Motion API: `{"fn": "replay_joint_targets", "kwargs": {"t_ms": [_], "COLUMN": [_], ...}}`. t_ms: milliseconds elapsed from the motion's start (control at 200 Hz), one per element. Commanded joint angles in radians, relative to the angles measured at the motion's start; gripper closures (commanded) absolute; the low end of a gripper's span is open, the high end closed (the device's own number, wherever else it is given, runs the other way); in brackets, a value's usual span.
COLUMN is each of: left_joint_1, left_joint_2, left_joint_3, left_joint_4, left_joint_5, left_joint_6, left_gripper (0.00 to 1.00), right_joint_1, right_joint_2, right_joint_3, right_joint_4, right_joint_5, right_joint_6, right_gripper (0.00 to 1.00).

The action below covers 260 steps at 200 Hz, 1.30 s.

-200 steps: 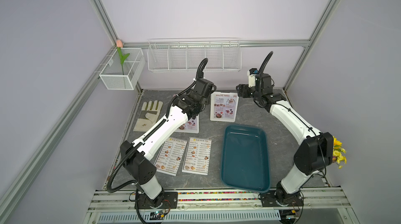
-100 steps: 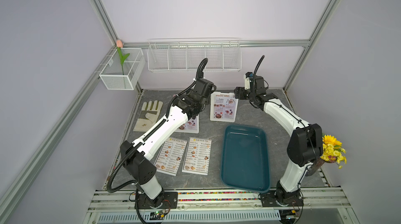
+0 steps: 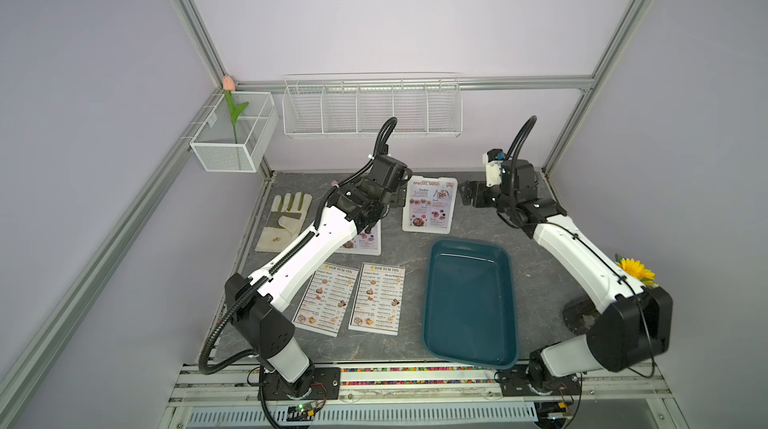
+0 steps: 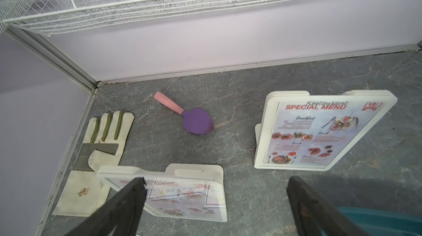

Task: Replace the menus in the menu holders
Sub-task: Reset both arms

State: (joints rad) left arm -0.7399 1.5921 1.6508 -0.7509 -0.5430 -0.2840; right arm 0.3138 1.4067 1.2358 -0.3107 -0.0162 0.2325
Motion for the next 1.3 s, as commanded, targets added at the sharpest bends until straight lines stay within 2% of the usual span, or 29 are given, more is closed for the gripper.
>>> {"fn": "replay_joint_targets", "kwargs": {"t_ms": [0,65,185,325,435,520,595,655,715,775,820,895,925,965,1045,1135,1180,1245,1295], "left_joint_1": [-0.001,-0.002,0.002,0.026,0.04,0.065,0.118,0.212,0.323,0.42,0.476,0.494,0.497,0.5,0.532,0.574,0.599,0.614,0.614], "left_joint_2": [-0.114,-0.172,-0.287,-0.402,-0.437,-0.5,-0.584,-0.628,-0.627,-0.58,-0.538,-0.436,-0.404,-0.375,-0.335,-0.326,-0.301,-0.253,-0.194], "left_joint_3": [-0.105,-0.194,-0.369,-0.533,-0.61,-0.784,-0.958,-1.081,-1.141,-1.125,-1.098,-1.103,-1.107,-1.135,-1.217,-1.257,-1.256,-1.246,-1.239], "left_joint_4": [-0.031,-0.025,-0.005,0.039,0.024,0.22,0.481,0.663,0.739,0.731,0.727,0.843,0.884,0.97,1.158,1.305,1.348,1.421,1.469], "left_joint_5": [0.014,0.006,-0.093,-0.081,-0.212,-0.313,-0.33,-0.283,-0.264,-0.246,-0.184,-0.181,-0.154,-0.115,-0.046,0.054,0.075,0.121,0.136], "left_joint_6": [-0.069,-0.092,-0.144,-0.159,-0.205,-0.123,-0.015,-0.002,-0.016,-0.017,0.003,0.083,0.123,0.168,0.203,0.219,0.207,0.242,0.253], "left_gripper": [0.01,0.01,0.01,0.0,0.0,0.0,0.0,0.0,0.0,0.02,0.04,0.05,0.0,0.01,0.01,0.01,0.01,0.01,0.01], "right_joint_1": [-0.004,-0.004,-0.006,-0.007,-0.009,-0.015,-0.021,-0.038,-0.069,-0.101,-0.102,-0.145,-0.147,-0.157,-0.18,-0.223,-0.246,-0.258,-0.263], "right_joint_2": [-0.119,-0.184,-0.266,-0.309,-0.32,-0.337,-0.379,-0.4,-0.372,-0.302,-0.24,-0.126,-0.105,-0.078,0.018,0.102,0.106,0.168,0.131], "right_joint_3": [-0.11,-0.167,-0.266,-0.35,-0.422,-0.513,-0.632,-0.735,-0.787,-0.812,-0.833,-0.882,-0.877,-0.886,-0.906,-0.912,-0.92,-0.95,-0.931], "right_joint_4": [-0.056,-0.085,-0.136,-0.138,-0.129,-0.021,0.178,0.373,0.493,0.591,0.693,0.929,0.967,1.046,1.228,1.311,1.295,1.442,1.349], "right_joint_5": [0.003,0.041,0.102,0.099,0.223,0.363,0.469,0.481,0.486,0.45,0.453,0.468,0.466,0.425,0.421,0.344,0.312,0.31,0.281], "right_joint_6": [0.009,0.011,0.019,0.044,0.07,0.032,-0.044,-0.123,-0.148,-0.186,-0.219,-0.254,-0.265,-0.299,-0.321,-0.295,-0.264,-0.268,-0.26], "right_gripper": [0.01,0.0,0.03,0.03,0.03,0.04,0.06,0.1,0.11,0.1,0.1,0.1,0.1,0.1,0.1,0.1,0.1,0.1,0.1]}}
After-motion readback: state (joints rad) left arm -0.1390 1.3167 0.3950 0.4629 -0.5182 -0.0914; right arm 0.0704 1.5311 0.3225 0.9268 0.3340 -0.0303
